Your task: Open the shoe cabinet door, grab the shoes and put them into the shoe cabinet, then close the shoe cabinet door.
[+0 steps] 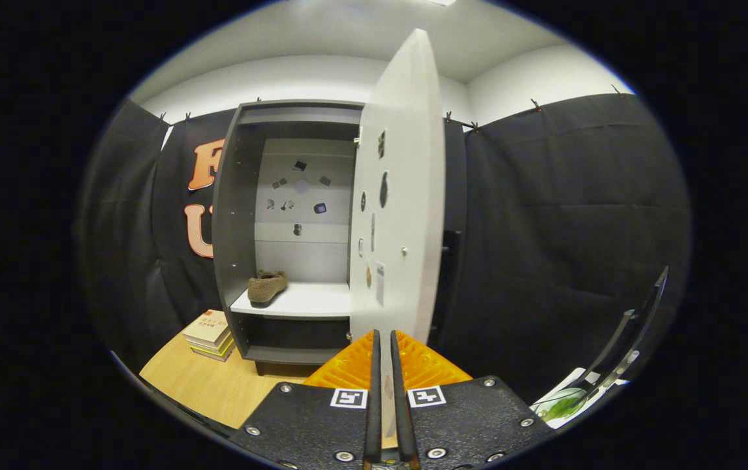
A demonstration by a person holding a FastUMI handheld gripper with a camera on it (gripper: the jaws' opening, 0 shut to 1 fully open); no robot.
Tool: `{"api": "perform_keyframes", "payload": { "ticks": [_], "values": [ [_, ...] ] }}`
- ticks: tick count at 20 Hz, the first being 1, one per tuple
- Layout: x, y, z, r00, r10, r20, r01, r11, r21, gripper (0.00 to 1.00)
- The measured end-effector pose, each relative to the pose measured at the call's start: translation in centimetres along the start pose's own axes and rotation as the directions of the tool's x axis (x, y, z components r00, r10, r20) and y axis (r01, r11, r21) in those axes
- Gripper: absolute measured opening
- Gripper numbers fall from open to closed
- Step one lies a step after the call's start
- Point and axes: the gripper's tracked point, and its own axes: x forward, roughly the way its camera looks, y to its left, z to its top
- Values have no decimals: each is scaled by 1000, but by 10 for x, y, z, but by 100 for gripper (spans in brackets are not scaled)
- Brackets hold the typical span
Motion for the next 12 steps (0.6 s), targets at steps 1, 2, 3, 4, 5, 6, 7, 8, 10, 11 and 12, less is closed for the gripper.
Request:
{"api": "perform_keyframes", "payload": {
  "ticks": [1, 2, 3, 4, 5, 6, 7, 8, 10, 11, 12],
  "values": [
    [0, 13, -5, 1000, 6, -10, -6, 1000, 5, 10],
    [1, 23, -9, 1000, 8, -21, -8, 1000, 10, 10],
    [2, 34, -14, 999, 4, -33, -3, 1000, 13, 12],
    [4, 45, -19, 999, 3, -44, -2, 1000, 15, 12],
    [4, 56, -26, 998, 9, -57, -8, 1000, 21, 14],
    [5, 68, -32, 997, 18, -70, -16, 999, 28, 15],
    [6, 79, -39, 996, 30, -82, -27, 999, 37, 17],
    [8, 90, -45, 995, 39, -90, -35, 998, 45, 18],
    [15, 106, -56, 994, 37, -99, -32, 998, 54, 25],
    [18, 115, -64, 993, 51, -110, -45, 997, 56, 31],
    [22, 124, -73, 989, 70, -128, -64, 996, 56, 34]
  ]
}}
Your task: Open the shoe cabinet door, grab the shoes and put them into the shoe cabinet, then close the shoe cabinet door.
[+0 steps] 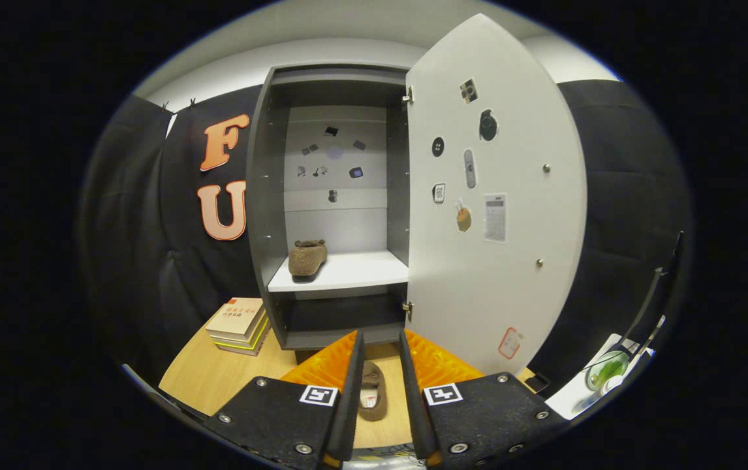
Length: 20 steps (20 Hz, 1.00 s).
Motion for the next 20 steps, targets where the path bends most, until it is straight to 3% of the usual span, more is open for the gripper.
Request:
{"api": "perform_keyframes", "payload": {
  "ticks": [6, 13, 20],
  "values": [
    [50, 25, -60, 995, 49, -86, -48, 999, 16, 49],
    [118, 37, -142, 984, 82, -160, -79, 997, 25, 49],
    [172, 48, -235, 939, 136, -315, -122, 990, 66, 50]
  ]
}}
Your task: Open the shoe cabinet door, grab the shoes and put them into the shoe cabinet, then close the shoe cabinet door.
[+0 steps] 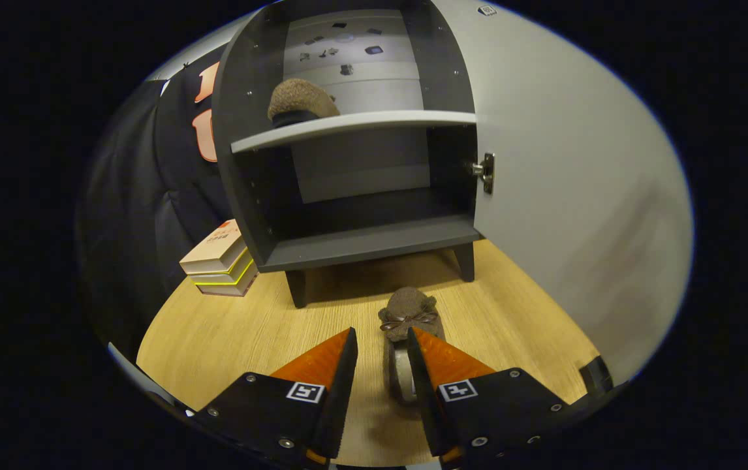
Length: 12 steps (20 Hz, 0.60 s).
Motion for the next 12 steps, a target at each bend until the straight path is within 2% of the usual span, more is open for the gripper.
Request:
{"api": "perform_keyframes", "payload": {
  "ticks": [7, 12],
  "values": [
    [56, -8, -47, 995, -15, -102, 13, 1000, -24, 50],
    [87, -8, -50, 993, -38, -111, 30, 997, -71, 44]
  ]
}}
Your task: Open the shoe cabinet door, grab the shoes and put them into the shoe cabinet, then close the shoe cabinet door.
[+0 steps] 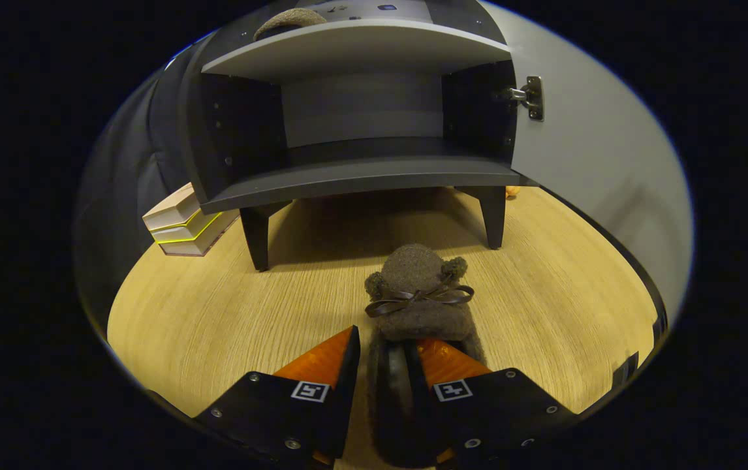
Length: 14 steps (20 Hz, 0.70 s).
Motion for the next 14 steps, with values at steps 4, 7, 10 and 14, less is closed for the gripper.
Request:
{"api": "perform_keyframes", "payload": {
  "ticks": [4, 7, 10, 14],
  "values": [
    [17, 0, 1, 1000, -9, -10, 9, 1000, 22, 32],
    [15, 5, 8, 1000, 13, -14, -13, 1000, 20, 11],
    [9, 0, 24, 1000, 8, 10, -9, 999, 33, 7],
    [-19, -8, 52, 999, -13, 48, 11, 999, 39, 7]
  ]
}}
